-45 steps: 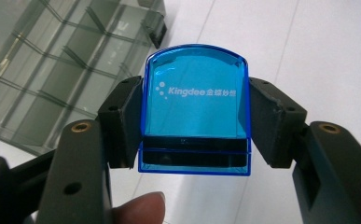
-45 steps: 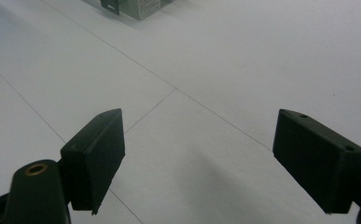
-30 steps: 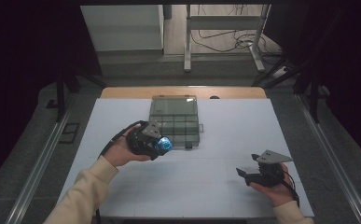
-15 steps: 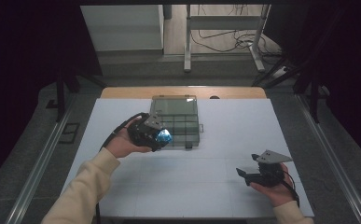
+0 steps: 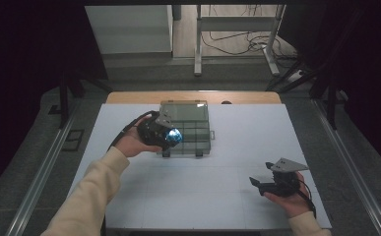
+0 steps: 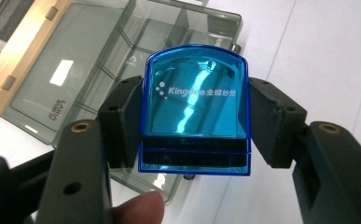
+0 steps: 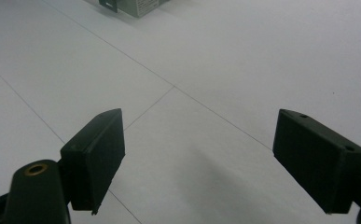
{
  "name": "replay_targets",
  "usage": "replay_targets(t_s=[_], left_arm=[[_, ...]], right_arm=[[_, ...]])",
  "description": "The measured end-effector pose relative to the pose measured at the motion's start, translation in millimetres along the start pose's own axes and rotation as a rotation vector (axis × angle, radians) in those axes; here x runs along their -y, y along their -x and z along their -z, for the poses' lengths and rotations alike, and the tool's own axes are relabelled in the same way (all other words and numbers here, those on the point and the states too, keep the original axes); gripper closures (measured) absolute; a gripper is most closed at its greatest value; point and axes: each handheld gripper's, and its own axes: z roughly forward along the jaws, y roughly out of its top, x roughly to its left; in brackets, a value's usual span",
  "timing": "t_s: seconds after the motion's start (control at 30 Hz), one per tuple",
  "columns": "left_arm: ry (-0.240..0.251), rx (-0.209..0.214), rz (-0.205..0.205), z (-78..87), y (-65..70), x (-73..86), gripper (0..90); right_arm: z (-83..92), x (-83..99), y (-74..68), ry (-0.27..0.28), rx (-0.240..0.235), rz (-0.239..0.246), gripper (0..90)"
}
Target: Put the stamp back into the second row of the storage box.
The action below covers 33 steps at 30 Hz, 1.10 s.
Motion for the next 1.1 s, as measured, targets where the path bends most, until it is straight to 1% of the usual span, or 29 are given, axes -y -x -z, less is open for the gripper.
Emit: replay_targets(t_s=[0.07, 0.2, 0.23, 0.27, 0.3, 0.37, 0.43, 0.57, 0.73, 0.8, 0.83, 0.87, 0.93, 0.97, 1.1], left_arm=[[0.001, 0.000, 0.002, -1.5, -2.8, -2.3, 40.7], [-0.007, -0.003, -0.010, -4.2, -7.3, -6.3, 40.7], [-0.010, -0.006, -0.018, -5.8, -10.6, -9.3, 40.7], [-0.010, -0.006, -0.018, -5.8, -10.6, -9.3, 40.7], [-0.001, -0.006, -0.011, -7.7, -14.4, -12.1, 40.7], [-0.004, -0.008, -0.015, -8.6, -16.5, -13.6, 40.7], [0.002, -0.002, -0.019, -11.3, -21.4, -17.3, 40.7], [0.009, 0.007, -0.019, -14.9, -25.1, -19.7, 40.7], [-0.010, 0.013, -0.026, -20.6, -26.7, -18.6, 40.7], [-0.016, 0.029, -0.026, -25.5, -28.4, -16.0, 40.7], [-0.016, 0.029, -0.026, -25.5, -28.4, -16.0, 40.7], [-0.022, 0.034, -0.016, -30.8, -30.6, -12.9, 40.7], [-0.027, 0.033, -0.013, -32.9, -31.2, -11.7, 40.7], [-0.036, 0.040, -0.010, -38.0, -32.4, -9.0, 40.7], [-0.048, 0.051, -0.002, -45.7, -33.6, -5.1, 40.7]], right_arm=[[-0.1, 0.0, 0.0, 0.000, 0.000, 0.000, 17.0], [-0.1, 0.0, 0.1, 0.000, 0.000, 0.000, 17.0], [-0.1, 0.0, 0.1, 0.000, 0.000, 0.000, 17.0], [-0.1, 0.0, 0.1, 0.000, 0.000, 0.000, 17.0], [-0.2, 0.0, 0.1, 0.000, -0.001, 0.000, 17.0], [-0.1, 0.0, 0.2, 0.000, -0.001, 0.000, 17.0], [0.1, 0.1, 0.5, 0.001, -0.001, -0.001, 17.0], [0.3, 0.5, 1.0, -0.001, -0.001, -0.002, 17.0], [0.6, 0.7, 1.0, 0.000, -0.001, -0.004, 17.0], [0.5, 0.6, 1.0, -0.001, -0.002, -0.002, 17.0], [0.5, 0.6, 1.0, -0.001, -0.002, -0.002, 17.0], [0.3, 0.6, 1.0, -0.001, -0.002, -0.002, 17.0], [0.4, 0.6, 0.9, -0.001, -0.002, -0.002, 17.0], [0.4, 0.7, 1.0, -0.001, -0.001, -0.002, 17.0], [0.3, 0.8, 1.0, -0.001, -0.002, -0.005, 17.0]])
